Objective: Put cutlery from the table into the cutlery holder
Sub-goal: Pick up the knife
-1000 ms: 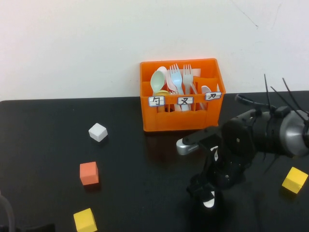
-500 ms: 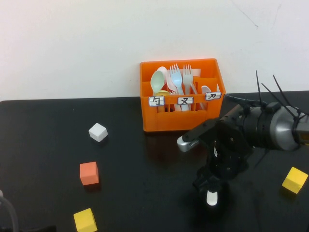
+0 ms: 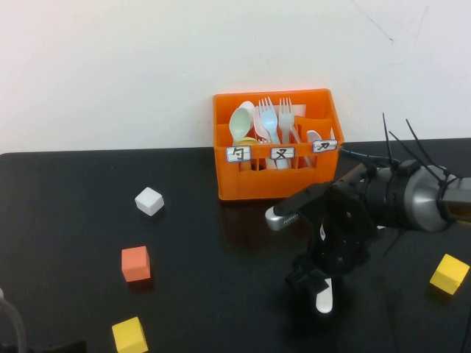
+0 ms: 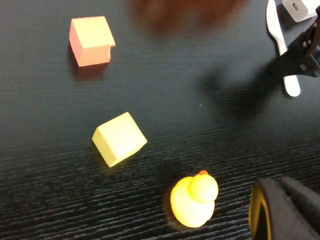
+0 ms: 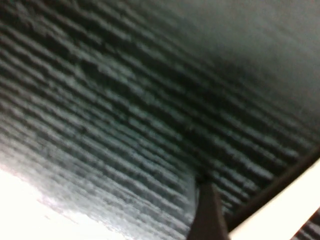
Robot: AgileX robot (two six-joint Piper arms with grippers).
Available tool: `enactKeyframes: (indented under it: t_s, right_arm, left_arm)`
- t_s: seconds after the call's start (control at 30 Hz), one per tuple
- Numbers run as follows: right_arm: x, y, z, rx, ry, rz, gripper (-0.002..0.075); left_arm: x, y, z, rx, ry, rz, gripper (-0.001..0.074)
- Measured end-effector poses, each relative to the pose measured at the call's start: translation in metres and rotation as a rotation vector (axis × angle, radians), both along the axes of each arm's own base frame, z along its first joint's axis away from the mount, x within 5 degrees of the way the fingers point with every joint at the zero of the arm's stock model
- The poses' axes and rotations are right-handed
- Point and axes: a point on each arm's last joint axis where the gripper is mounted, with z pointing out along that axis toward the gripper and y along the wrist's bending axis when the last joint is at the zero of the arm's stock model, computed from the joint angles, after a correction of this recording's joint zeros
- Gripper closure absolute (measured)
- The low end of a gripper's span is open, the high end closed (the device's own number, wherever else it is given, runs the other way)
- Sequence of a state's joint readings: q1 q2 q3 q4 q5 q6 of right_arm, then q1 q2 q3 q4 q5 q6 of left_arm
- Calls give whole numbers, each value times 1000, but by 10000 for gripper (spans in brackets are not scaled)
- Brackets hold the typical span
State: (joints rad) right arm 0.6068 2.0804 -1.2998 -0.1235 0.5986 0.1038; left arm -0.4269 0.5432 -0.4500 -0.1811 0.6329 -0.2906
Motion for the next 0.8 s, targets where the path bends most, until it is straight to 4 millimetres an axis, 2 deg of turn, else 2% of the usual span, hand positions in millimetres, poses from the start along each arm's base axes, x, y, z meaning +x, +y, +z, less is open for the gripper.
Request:
enactKeyframes:
  t_s: [0.33, 0.53, 0.8]
  right_arm:
    - [-1, -9, -1, -42, 50, -8, 256]
    - [4, -18, -1, -45, 57, -33, 321]
    - [6, -18, -5, -44, 76, -45, 391]
  left_arm:
    - [0, 0, 0, 0, 0, 0, 736]
    - [0, 0, 0, -2, -4, 1, 736]
    - [0, 0, -5, 4, 3, 2, 736]
